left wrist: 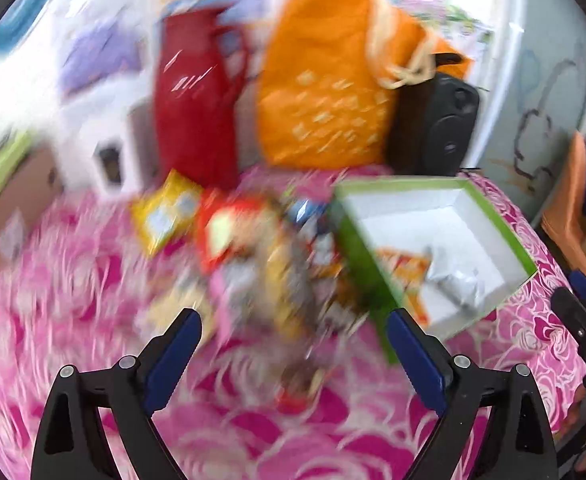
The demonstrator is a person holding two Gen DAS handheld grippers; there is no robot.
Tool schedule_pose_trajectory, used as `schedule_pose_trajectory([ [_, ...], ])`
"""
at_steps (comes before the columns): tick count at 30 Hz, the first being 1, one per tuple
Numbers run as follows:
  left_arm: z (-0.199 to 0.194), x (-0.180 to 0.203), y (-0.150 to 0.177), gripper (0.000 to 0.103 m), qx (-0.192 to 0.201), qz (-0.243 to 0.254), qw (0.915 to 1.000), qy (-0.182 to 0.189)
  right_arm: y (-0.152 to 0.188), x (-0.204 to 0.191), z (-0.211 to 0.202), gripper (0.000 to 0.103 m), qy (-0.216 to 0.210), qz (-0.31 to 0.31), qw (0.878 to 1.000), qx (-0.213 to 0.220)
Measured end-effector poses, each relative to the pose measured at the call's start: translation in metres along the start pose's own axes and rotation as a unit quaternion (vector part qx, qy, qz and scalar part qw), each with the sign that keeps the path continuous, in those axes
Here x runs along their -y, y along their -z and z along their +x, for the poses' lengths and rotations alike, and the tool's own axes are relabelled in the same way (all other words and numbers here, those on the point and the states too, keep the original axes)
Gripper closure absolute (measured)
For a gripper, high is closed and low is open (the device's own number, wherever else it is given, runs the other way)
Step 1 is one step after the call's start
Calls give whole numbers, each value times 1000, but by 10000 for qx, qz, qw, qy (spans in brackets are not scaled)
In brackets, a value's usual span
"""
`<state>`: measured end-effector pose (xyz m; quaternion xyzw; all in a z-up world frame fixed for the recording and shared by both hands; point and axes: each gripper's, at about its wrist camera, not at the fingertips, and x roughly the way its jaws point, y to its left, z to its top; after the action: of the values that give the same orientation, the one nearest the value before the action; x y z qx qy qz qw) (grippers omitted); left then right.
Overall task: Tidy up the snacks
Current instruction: 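Reach the right tool to the green wrapped candy and grasp it, then lift the green candy with the right tool while the left grasps the clear cake packet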
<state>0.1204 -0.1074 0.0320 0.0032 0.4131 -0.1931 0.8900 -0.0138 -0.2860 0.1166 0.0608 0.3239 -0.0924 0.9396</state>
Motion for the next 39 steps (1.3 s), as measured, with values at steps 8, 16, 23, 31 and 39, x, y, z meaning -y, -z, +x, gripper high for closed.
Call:
schedule_pose_trajectory([
  [8, -10, -33, 55, 7, -78, -183, 9998, -10, 46, -18, 19, 1, -583, 321, 9952, -722],
  [16, -7, -42, 87, 7, 27, -448, 9985, -320, 69, -19, 50, 1, -425, 325, 9898, -1320],
  [23, 2, -41, 89, 7, -196, -365, 9987, -301, 66, -22, 79, 3, -243, 454, 9856, -1609],
  [31, 24, -30, 87, 7, -661, -94, 9972, -331, 74, -9, 80, 65, -387, 804, 9774, -1919],
  [39, 39, -8, 55, 8, -588, 387, 9959, 573, 81, -6, 56, 64, -583, 730, 9775, -1892],
])
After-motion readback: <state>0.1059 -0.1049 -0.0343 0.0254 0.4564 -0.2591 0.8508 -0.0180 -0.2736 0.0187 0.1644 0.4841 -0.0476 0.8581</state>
